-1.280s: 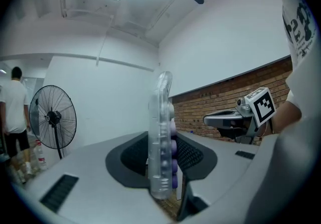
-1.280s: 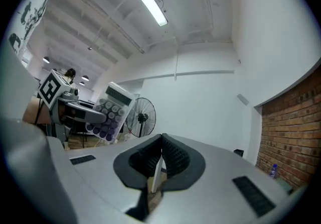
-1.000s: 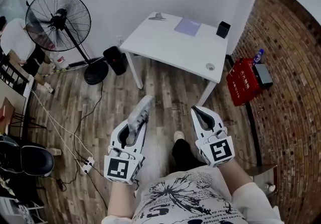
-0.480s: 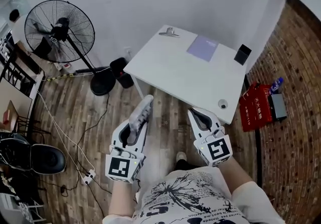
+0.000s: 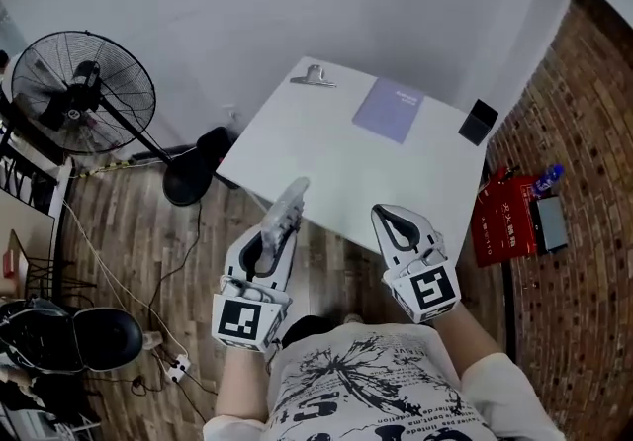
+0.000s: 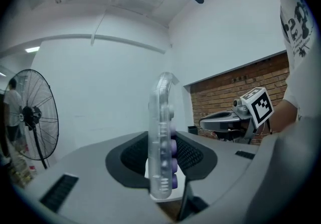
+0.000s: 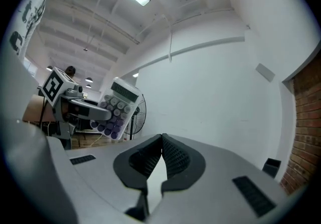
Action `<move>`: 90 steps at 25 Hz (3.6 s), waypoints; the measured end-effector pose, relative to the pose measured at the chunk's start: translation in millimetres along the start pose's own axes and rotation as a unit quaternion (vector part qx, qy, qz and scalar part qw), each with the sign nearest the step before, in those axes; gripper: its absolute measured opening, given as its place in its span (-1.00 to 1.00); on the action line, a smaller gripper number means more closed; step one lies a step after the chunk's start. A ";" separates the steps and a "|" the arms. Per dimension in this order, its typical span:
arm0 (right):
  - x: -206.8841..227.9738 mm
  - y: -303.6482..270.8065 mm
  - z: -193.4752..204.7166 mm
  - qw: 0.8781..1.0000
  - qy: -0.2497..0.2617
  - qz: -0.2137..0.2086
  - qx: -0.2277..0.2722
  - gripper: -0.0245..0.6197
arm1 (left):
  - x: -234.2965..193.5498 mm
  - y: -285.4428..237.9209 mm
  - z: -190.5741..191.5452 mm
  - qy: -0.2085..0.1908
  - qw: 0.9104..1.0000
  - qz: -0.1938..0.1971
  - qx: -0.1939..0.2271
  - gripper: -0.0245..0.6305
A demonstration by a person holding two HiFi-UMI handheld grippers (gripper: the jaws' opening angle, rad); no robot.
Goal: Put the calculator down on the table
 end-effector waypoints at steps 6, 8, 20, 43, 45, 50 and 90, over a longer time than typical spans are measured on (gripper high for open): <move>36.6 -46.5 9.0 0.999 0.001 0.037 -0.008 -0.88 | -32.8 -85.4 8.7 -0.008 0.998 0.065 -0.014 -0.49; 46.2 -65.6 13.7 0.998 -0.003 0.059 -0.023 -0.88 | -50.2 -118.6 12.3 -0.008 0.995 0.099 -0.019 -0.49; 95.1 -166.2 57.1 0.971 -0.033 0.222 -0.079 -0.88 | -121.1 -291.5 80.8 0.014 0.951 0.291 -0.103 -0.49; 144.0 -211.9 167.8 0.942 -0.127 0.259 -0.172 -0.88 | -100.4 -399.2 221.0 0.168 0.881 0.297 -0.328 -0.45; 146.7 -213.4 168.9 0.942 -0.131 0.257 -0.173 -0.88 | -101.7 -402.8 222.6 0.165 0.881 0.288 -0.337 -0.42; 150.8 -216.6 170.9 0.941 -0.136 0.252 -0.177 -0.88 | -106.7 -404.5 222.2 0.149 0.887 0.266 -0.346 -0.39; 90.6 -203.3 41.6 0.947 -0.065 0.302 -0.094 -0.88 | -201.3 -322.1 17.1 0.015 0.957 0.287 -0.019 -0.88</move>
Point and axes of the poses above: the fingertips, and each gripper's own axes: y backward along the fingers, x to its right, z out of its underside, the point moved 10 cm from there along y, backward along the fingers, and after that the axes turned 3 degrees about -z, right-handed, at the moved point
